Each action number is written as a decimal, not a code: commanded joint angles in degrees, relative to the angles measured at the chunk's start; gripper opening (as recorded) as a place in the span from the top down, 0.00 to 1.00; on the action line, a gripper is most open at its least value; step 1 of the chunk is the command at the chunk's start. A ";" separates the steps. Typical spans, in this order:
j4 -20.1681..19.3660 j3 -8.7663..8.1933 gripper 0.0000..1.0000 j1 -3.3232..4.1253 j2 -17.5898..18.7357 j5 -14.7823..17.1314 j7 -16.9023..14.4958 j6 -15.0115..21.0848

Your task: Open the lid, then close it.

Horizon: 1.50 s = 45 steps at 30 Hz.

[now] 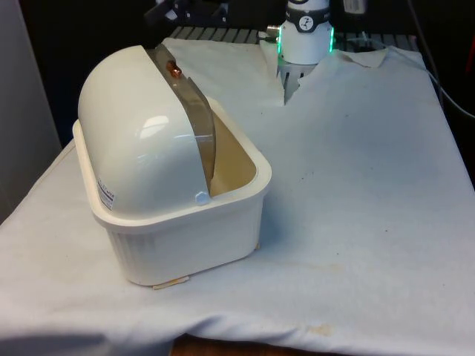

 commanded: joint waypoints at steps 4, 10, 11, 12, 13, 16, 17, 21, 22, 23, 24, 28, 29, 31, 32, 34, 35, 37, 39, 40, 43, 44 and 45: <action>0.46 0.17 1.00 -0.52 0.46 2.46 -2.23 2.06; 1.03 0.17 1.00 -0.57 0.97 4.93 -5.04 3.95; 1.09 0.17 1.00 -0.57 0.97 5.33 -5.50 4.18; 1.15 0.17 1.00 -0.57 1.03 6.02 -6.47 4.64; 1.15 0.23 1.00 -0.63 0.97 6.42 -6.99 4.87; 1.03 0.17 1.00 -0.63 0.86 7.39 -8.54 5.50; 1.32 -0.06 1.00 -0.23 0.97 6.42 -7.22 4.58; 0.69 0.17 1.00 -0.63 0.63 8.71 -11.06 5.96; 0.63 0.17 1.00 -0.63 0.57 9.05 -11.52 6.07; 0.57 0.17 1.00 -0.63 0.57 9.40 -12.09 6.13; 0.52 0.17 1.00 -0.69 0.52 9.80 -12.61 6.25; 0.23 0.23 1.00 -0.69 0.34 11.46 -14.78 6.53; 0.17 0.23 1.00 -0.69 0.29 12.03 -15.36 6.53; 0.06 0.23 1.00 -0.69 0.23 13.01 -16.44 6.59; 0.00 0.23 1.00 -0.74 0.23 13.52 -17.02 6.65; -0.06 0.23 1.00 -0.74 0.17 14.61 -18.16 6.65; 0.63 -0.06 1.00 -0.29 0.57 13.87 -17.30 5.67; -0.17 0.23 1.00 -0.74 0.11 15.64 -19.37 6.65; -0.17 0.17 1.00 -0.86 0.11 17.36 -21.26 6.65; -0.17 0.17 1.00 -0.86 0.17 17.88 -21.83 6.65; 0.34 -0.34 1.00 -0.97 0.11 19.77 -24.35 6.36; 0.63 -0.52 1.00 -0.34 0.46 18.62 -22.80 5.67; 0.52 -0.57 1.00 -0.92 0.11 20.05 -24.81 6.25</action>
